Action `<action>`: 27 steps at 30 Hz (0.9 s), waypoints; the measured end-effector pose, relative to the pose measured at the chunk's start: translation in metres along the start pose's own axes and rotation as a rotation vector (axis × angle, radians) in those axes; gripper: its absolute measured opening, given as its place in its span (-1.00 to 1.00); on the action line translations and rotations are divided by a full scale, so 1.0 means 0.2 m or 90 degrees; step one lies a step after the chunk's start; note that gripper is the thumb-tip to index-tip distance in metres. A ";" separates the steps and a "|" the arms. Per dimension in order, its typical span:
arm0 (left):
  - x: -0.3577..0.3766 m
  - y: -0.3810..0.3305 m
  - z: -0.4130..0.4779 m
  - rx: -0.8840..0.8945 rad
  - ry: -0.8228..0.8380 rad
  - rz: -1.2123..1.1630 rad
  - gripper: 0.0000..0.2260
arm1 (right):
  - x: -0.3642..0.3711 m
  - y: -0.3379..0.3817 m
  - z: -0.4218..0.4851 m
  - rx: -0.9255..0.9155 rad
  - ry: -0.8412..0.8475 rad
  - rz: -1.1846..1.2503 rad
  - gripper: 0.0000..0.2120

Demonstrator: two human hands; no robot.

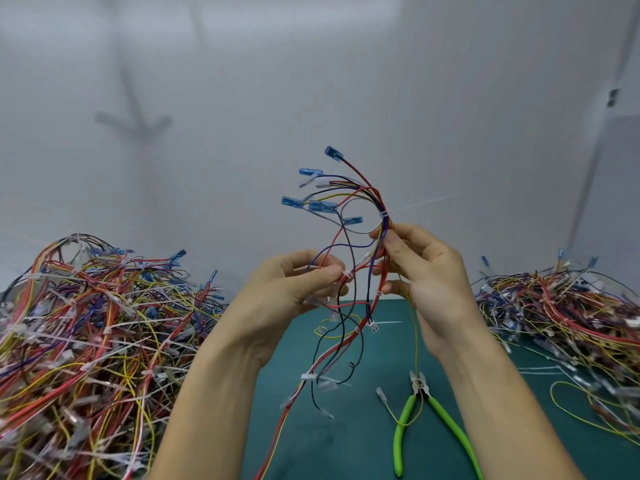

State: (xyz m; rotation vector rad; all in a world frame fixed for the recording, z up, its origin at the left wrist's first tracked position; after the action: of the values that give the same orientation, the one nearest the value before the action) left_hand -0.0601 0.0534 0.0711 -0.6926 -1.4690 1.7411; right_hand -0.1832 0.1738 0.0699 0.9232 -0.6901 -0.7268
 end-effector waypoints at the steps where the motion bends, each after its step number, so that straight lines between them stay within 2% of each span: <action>1: 0.00 0.00 0.00 0.005 -0.011 0.016 -0.92 | 0.00 0.00 0.00 0.002 -0.002 -0.001 -0.86; 12: -0.02 -0.04 -0.01 0.105 -0.123 0.103 -0.96 | -0.02 0.01 -0.01 0.010 -0.007 -0.039 -0.86; 19: -0.03 -0.03 0.00 0.111 -0.131 0.078 -0.96 | -0.03 0.01 -0.01 0.021 -0.017 -0.064 -0.86; 27: -0.04 -0.04 -0.01 0.084 -0.159 0.043 -0.97 | -0.05 0.02 -0.01 0.047 0.099 -0.133 -0.86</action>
State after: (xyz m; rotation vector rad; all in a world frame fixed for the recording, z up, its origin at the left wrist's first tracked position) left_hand -0.0524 0.0493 0.0781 -0.4735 -1.4921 2.0146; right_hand -0.1863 0.1846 0.0702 1.1188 -0.4909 -0.8079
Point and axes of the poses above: each hand's wrist, its own z-axis towards the middle knuckle, its own x-axis out of the palm, y = z × x, the point moved 3 cm from there along z, towards the middle knuckle, and after that the axes turned 4 degrees about -y, right-handed, at the moved point
